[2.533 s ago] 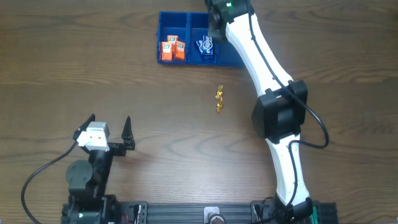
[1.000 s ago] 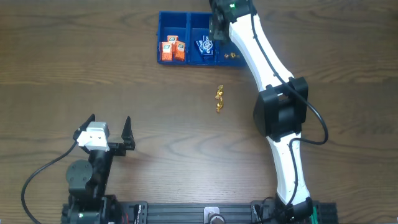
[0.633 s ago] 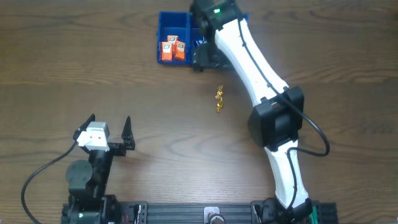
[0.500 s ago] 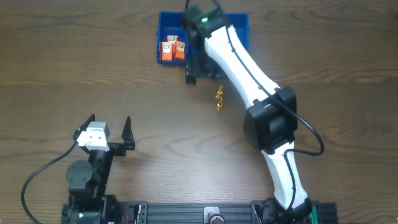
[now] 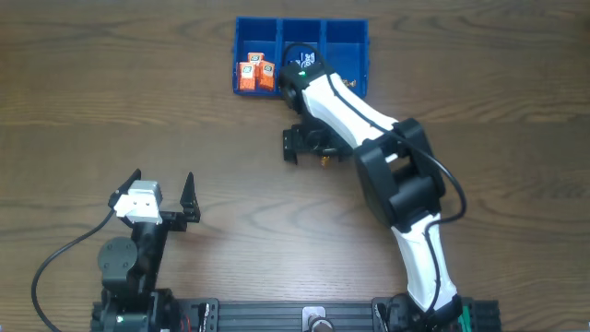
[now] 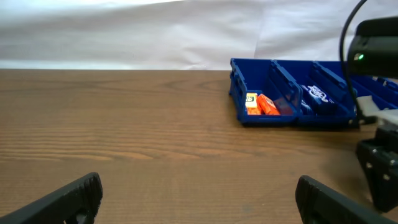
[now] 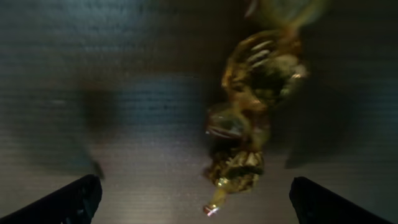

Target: Sort Candies Into Trays

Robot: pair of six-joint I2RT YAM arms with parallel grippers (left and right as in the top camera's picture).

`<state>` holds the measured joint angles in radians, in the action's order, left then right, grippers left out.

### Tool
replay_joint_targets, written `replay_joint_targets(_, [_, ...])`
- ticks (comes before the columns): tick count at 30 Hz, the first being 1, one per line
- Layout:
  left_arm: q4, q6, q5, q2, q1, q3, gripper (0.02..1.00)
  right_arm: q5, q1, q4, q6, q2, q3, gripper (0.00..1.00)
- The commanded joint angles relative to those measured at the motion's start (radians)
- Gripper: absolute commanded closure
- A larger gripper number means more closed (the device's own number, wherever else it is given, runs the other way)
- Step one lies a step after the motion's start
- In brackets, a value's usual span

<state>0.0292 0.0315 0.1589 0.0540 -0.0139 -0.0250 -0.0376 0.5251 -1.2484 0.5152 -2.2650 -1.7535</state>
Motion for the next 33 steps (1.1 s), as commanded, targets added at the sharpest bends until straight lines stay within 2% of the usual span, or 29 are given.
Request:
replay_joint_targets(1, [0.034,0.014,0.018,-0.006,0.0,0.02,0.02,-0.014,-0.048,0.059,0.011,0.108,0.093,0.001])
replay_joint_targets(19, [0.034,0.014,0.018,-0.006,0.0,0.02,0.02,0.002,-0.05,0.216,0.039,0.116,0.178,0.023])
replay_joint_targets(20, [0.034,0.014,0.018,-0.006,0.0,0.02,0.02,0.002,-0.05,0.219,0.039,0.116,0.179,0.047])
replay_joint_targets(24, [0.034,0.014,0.018,-0.006,0.0,0.02,0.02,0.003,-0.05,0.23,0.046,0.116,0.182,0.272])
replay_joint_targets(27, [0.034,0.014,0.018,-0.006,0.0,0.02,0.02,0.01,-0.05,0.226,0.047,0.116,0.182,0.4])
replay_joint_targets(29, [0.034,0.014,0.018,-0.006,0.0,0.02,0.02,0.01,-0.05,0.222,0.047,0.116,0.182,0.535])
replay_joint_targets(33, [0.034,0.014,0.018,-0.006,0.0,0.02,0.02,0.01,-0.05,0.215,0.047,0.116,0.182,0.625])
